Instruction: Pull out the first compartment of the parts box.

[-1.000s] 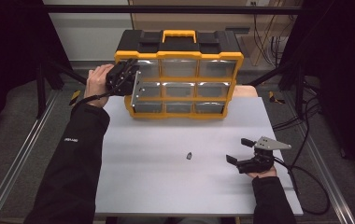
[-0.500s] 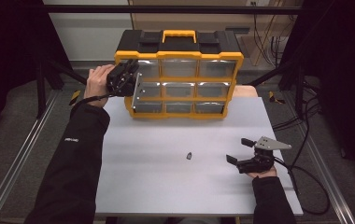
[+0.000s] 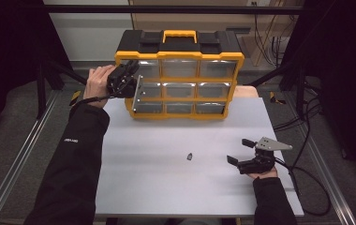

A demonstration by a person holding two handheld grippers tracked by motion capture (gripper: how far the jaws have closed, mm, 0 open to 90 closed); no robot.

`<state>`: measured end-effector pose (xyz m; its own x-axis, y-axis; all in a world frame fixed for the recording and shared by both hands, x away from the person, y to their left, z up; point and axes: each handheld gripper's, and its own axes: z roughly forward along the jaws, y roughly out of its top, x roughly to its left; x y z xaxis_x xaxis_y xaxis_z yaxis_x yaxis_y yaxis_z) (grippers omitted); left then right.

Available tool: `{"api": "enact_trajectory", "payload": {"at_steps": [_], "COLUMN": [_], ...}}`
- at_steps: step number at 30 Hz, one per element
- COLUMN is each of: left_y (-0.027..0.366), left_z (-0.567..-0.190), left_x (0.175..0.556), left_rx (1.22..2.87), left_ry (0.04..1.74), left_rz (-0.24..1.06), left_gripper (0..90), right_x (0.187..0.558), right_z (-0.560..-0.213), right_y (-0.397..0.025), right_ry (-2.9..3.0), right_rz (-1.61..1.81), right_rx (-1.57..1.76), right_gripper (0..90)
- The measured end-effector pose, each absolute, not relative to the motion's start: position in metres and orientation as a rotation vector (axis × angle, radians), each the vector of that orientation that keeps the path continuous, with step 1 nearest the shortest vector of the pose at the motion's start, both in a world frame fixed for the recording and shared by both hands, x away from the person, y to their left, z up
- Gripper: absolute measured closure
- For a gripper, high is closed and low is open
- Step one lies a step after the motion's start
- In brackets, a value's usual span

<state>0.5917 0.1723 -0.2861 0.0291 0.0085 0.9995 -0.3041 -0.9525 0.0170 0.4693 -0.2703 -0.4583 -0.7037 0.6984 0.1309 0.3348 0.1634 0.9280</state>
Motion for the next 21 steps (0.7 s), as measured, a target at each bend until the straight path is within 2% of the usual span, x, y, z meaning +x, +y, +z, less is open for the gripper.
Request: {"api": "enact_trajectory", "payload": {"at_steps": [21], "left_y": [0.173], "left_z": [-0.288], "left_x": [0.581], "left_rx": [2.070], "left_ry": [-0.342], "left_rz": [2.034], "left_gripper": [78.0], "right_x": [0.469], "right_z": [-0.459], "right_y": [-0.270], "right_ry": [2.120], "right_rz": [1.551], "right_rx": [0.990], "right_gripper": [0.3]}}
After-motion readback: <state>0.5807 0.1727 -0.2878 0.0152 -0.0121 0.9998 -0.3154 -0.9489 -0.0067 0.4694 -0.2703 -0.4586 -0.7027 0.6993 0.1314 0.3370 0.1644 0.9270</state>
